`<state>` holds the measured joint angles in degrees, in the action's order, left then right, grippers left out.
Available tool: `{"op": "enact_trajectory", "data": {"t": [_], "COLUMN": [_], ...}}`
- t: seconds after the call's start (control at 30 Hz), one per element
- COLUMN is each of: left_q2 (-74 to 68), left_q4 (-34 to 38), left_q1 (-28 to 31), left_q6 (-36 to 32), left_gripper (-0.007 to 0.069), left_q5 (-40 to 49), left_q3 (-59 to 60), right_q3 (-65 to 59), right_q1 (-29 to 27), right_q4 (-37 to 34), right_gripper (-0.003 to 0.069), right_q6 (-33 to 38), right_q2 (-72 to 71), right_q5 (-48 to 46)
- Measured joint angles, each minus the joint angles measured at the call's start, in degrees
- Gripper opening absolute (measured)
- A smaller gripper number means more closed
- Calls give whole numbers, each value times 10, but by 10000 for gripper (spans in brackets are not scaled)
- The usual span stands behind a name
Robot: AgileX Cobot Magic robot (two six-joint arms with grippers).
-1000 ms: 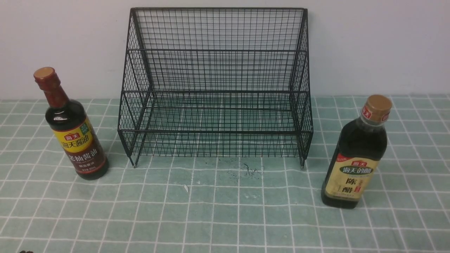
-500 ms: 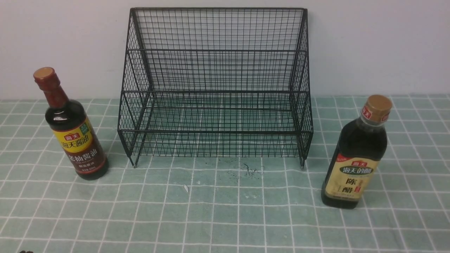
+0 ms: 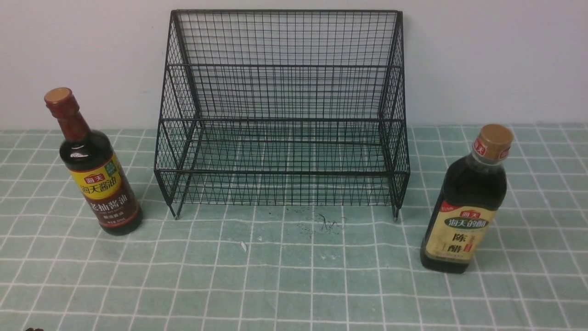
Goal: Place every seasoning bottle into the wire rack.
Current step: Use the right arm to grab the condiment bottle closest to it
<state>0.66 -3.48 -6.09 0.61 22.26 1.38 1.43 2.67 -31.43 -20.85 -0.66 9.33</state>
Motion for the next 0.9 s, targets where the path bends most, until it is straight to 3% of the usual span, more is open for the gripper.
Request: {"op": "enact_trajectory", "data": {"t": [0.1, 0.2, 0.23, 0.3, 0.37, 0.47, 0.57, 0.73, 0.9], "left_q2": [0, 0, 0, 0, 0, 0, 0, 0, 0], "left_q4": [0, 0, 0, 0, 0, 0, 0, 0, 0], "left_q1": [0, 0, 0, 0, 0, 0, 0, 0, 0], "left_q6": [0, 0, 0, 0, 0, 0, 0, 0, 0], "left_gripper": [-6, -6, -6, -6, -6, -6, -6, -6, -6], "left_q5": [0, 0, 0, 0, 0, 0, 0, 0, 0], "left_q3": [0, 0, 0, 0, 0, 0, 0, 0, 0], "right_q3": [85, 263, 263, 392, 474, 562, 634, 719, 750], "right_q1": [0, 0, 0, 0, 0, 0, 0, 0, 9], "right_q4": [69, 179, 179, 208, 211, 215, 218, 210, 181], "right_gripper": [-15, -15, -15, -15, -15, -13, 8, 122, 358], "right_q6": [8, 42, 45, 91, 128, 156, 164, 189, 244], "right_q2": [12, 115, 123, 234, 319, 421, 513, 628, 726], "right_q5": [-104, -329, -329, -502, -610, -703, -745, -754, -748]}}
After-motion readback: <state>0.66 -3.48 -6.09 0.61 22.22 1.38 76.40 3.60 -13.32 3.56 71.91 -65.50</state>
